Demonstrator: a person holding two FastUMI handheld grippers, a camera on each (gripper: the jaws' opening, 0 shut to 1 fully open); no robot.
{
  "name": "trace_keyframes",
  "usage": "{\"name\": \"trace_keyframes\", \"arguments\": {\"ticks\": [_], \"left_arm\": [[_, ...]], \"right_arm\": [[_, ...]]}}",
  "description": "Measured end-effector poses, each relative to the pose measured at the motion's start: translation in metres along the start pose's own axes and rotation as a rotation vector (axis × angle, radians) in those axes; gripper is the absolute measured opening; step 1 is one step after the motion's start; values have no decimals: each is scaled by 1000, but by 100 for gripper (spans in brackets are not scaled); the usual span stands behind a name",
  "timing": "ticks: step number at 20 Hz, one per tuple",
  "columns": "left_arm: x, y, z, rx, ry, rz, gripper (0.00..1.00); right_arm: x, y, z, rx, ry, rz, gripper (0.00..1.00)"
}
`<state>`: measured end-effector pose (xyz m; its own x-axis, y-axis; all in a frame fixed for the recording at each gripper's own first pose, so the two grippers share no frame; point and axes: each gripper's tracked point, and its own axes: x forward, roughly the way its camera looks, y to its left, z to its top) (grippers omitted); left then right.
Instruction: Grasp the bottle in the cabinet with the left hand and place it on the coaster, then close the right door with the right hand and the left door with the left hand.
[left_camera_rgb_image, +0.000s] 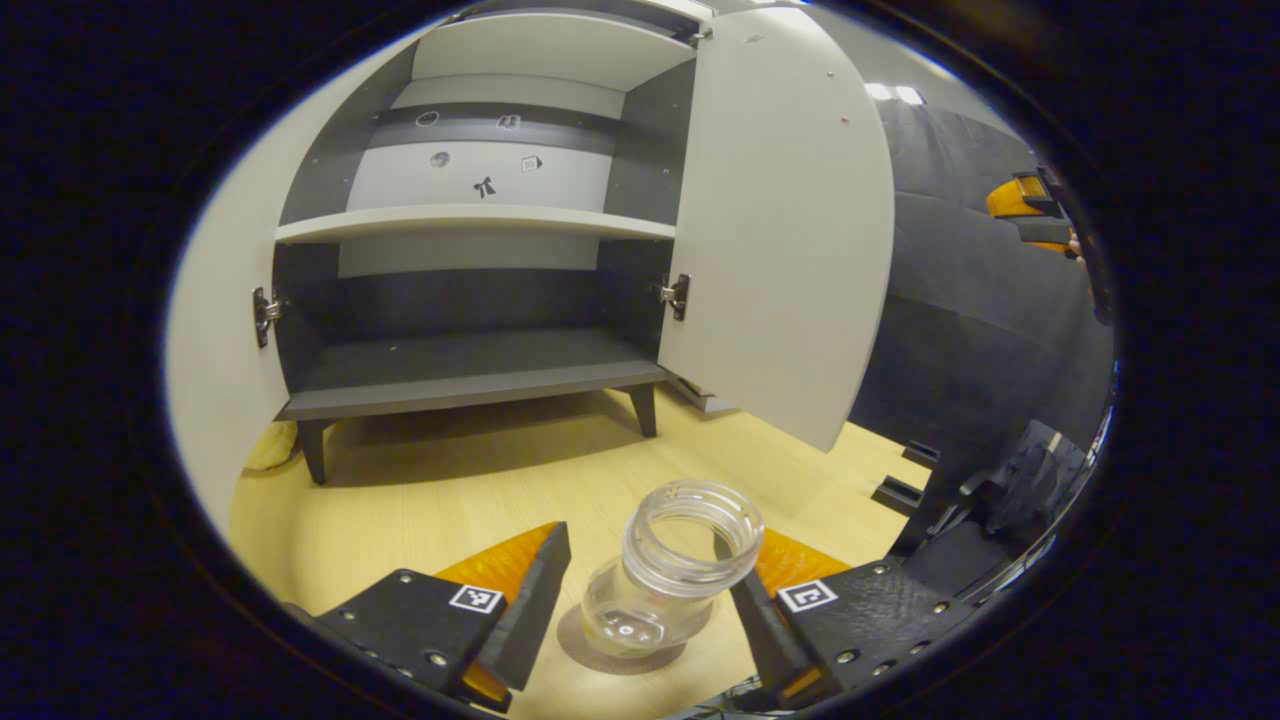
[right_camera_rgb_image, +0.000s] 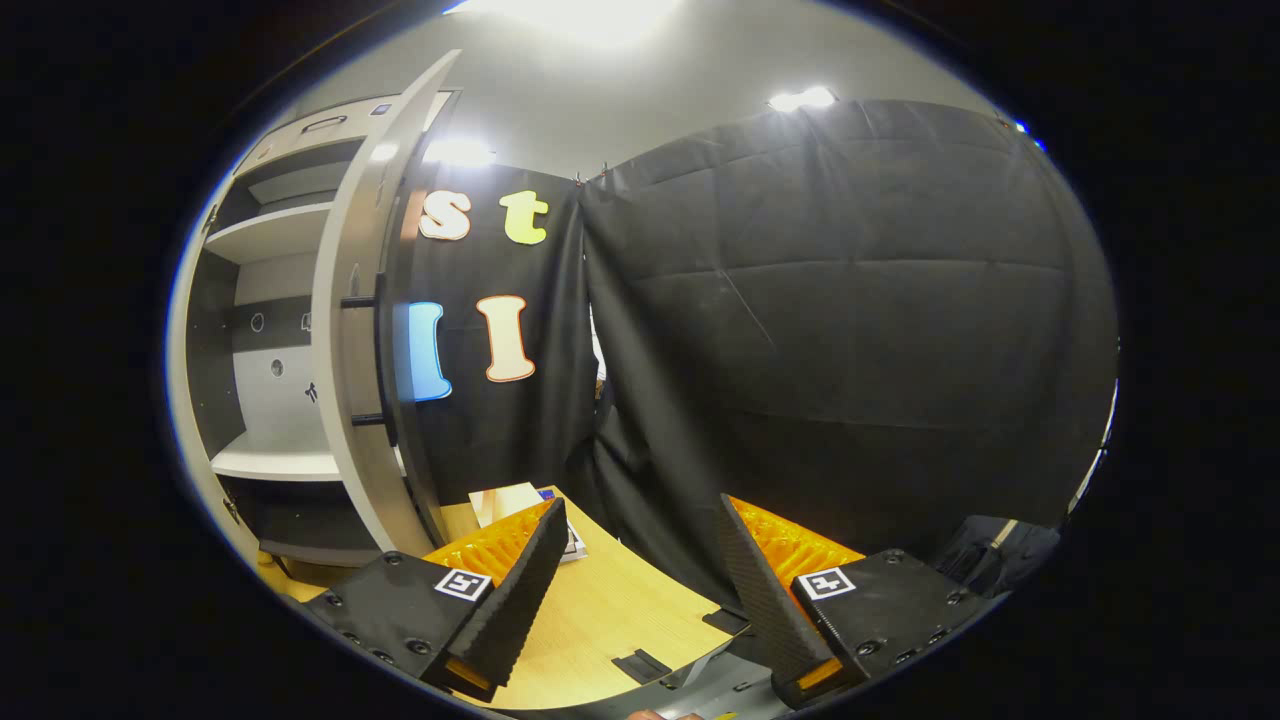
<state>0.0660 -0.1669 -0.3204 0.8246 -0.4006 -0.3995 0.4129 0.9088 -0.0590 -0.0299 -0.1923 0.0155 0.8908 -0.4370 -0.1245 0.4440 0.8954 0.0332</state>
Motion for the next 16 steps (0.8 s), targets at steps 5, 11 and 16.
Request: {"name": "trace_keyframes", "arguments": {"ticks": [5, 11, 16], "left_arm": [[-15, -4, 26, -21, 3, 31, 89], [-72, -4, 74, -85, -37, 127, 89], [-128, 20, 150, -124, -158, 262, 89]], "right_arm": [[38, -1, 1, 23, 7, 46, 92], [85, 22, 7, 49, -10, 171, 95], [119, 38, 24, 66, -40, 283, 95]]}}
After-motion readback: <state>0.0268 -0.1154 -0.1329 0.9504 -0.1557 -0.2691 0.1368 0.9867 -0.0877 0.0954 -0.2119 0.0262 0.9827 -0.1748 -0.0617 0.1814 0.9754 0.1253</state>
